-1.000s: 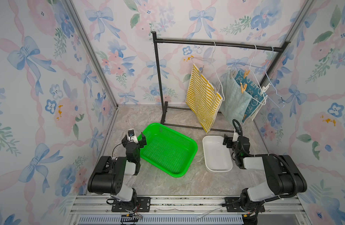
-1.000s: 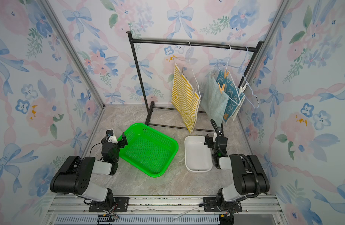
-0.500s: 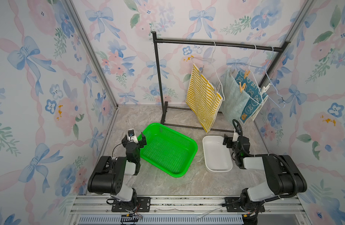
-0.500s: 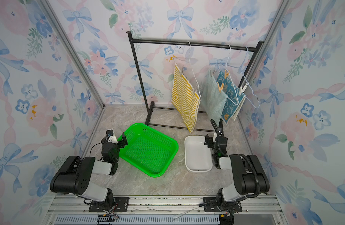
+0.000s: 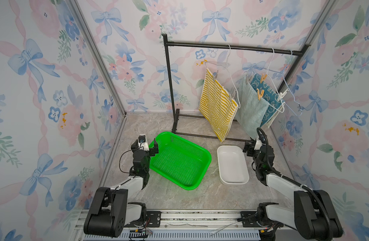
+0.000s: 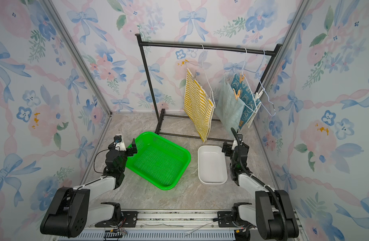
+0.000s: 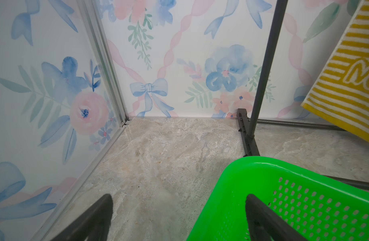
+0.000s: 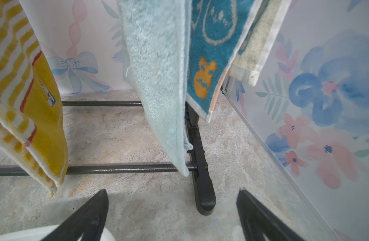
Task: Remove the clothespins securing towels to the hanger
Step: Adjust the basket at the center of the board.
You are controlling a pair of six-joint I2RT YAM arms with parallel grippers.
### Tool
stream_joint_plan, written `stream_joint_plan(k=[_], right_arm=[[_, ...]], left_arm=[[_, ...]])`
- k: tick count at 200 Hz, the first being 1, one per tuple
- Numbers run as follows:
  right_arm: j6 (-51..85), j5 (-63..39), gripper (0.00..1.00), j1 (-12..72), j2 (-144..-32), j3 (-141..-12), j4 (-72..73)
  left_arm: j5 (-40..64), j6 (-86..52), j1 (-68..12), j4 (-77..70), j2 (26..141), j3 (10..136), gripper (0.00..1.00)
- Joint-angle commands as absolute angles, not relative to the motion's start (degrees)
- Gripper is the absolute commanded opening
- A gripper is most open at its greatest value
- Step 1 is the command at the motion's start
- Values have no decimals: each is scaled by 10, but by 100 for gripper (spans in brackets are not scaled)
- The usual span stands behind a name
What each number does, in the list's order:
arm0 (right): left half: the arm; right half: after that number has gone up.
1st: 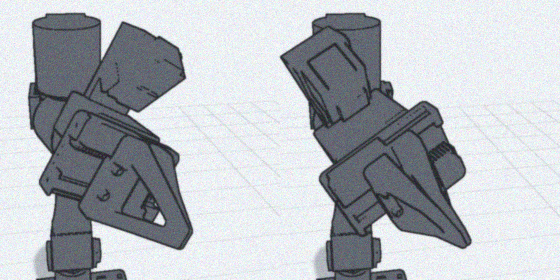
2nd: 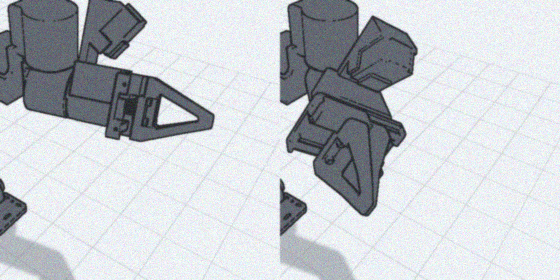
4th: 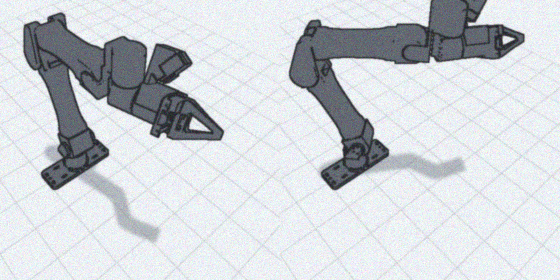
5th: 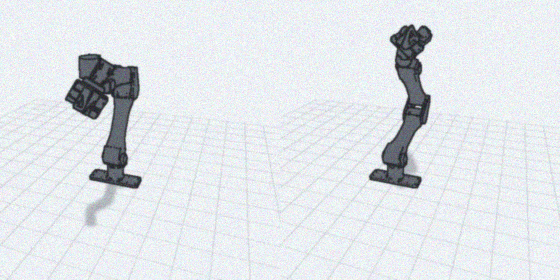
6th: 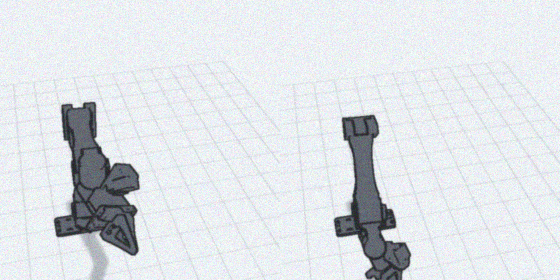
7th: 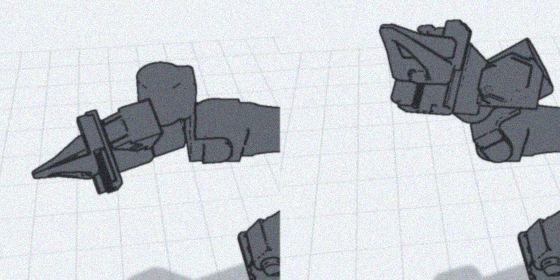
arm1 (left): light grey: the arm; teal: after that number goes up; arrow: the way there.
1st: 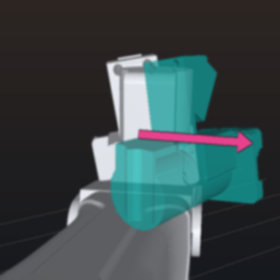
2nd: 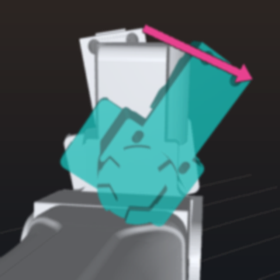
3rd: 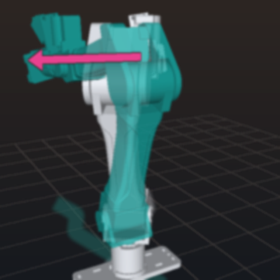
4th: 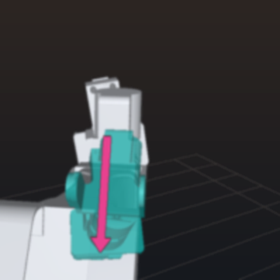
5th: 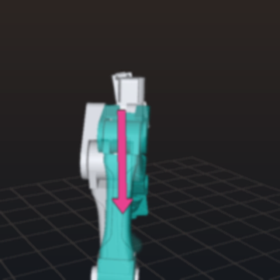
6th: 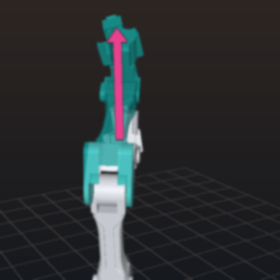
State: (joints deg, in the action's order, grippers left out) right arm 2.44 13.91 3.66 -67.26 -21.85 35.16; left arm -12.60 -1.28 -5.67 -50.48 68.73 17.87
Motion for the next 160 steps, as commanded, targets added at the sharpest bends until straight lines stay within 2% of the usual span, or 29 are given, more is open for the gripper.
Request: stream_joint_plan(k=[1,38,69,101,130,160], right_arm=[[64,169,97,47,-604,-242,221],[138,161,97,50,-487,-303,0],[181,95,97,51,-433,-365,-144],[216,3,97,51,-436,-445,-277],[221,-94,97,60,-463,-496,-350],[208,-121,96,91,-490,-525,-400]], left_arm=[[-122,-32,-60,-373,636,217,98],[-121,-82,-60,-220,592,287,98],[-108,-97,-57,-31,631,404,98],[-44,-96,-39,100,705,513,98],[26,-99,-12,126,758,554,98],[74,-99,7,140,821,600,98]])
